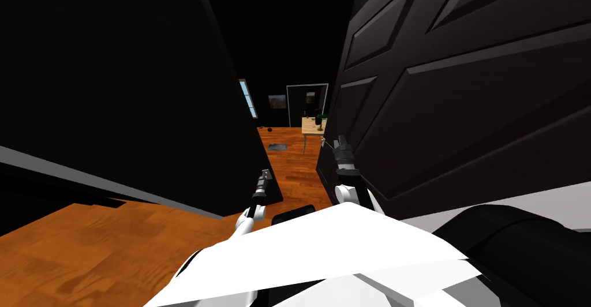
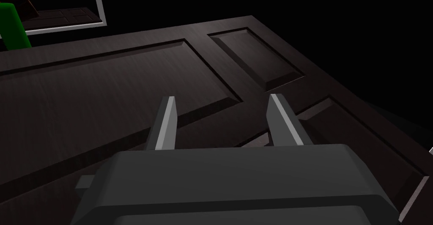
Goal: Push the door open
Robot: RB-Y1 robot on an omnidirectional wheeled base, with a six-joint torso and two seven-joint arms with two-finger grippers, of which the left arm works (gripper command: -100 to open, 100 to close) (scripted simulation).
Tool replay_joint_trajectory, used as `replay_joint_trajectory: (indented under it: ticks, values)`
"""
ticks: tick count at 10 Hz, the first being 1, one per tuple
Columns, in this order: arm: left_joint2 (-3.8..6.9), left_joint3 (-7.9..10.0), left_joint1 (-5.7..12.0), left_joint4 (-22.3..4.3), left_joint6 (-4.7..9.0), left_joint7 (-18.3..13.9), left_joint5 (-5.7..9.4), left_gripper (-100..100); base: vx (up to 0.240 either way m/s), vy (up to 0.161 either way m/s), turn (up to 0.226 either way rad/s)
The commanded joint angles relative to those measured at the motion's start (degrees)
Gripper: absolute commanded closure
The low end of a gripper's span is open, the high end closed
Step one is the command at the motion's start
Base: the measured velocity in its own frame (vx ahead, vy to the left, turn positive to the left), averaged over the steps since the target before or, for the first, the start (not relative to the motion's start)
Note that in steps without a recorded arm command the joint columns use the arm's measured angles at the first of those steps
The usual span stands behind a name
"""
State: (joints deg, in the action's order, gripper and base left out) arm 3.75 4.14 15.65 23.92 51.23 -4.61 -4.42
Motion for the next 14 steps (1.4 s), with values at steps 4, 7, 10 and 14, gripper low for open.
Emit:
replay_joint_trajectory:
  ticks: [4, 7, 10, 14]
  values:
    - [1.29, 1.65, -1.4, 3.6, -1.7, 0.4, 1.08, 100, 0.144, -0.06, 0.037]
    - [1.69, 3.07, -1.47, 3.1, -1.86, 0.9, 2.06, 100, 0.114, -0.047, 0.051]
    - [1.58, 3.28, -1.61, 3.2, -2.05, 0.8, 2.32, -100, 0.078, -0.039, 0.055]
    - [0.97, 3.23, -1.36, 3.5, -2.52, 0.6, 2.48, -100, -0.225, -0.065, 0.037]
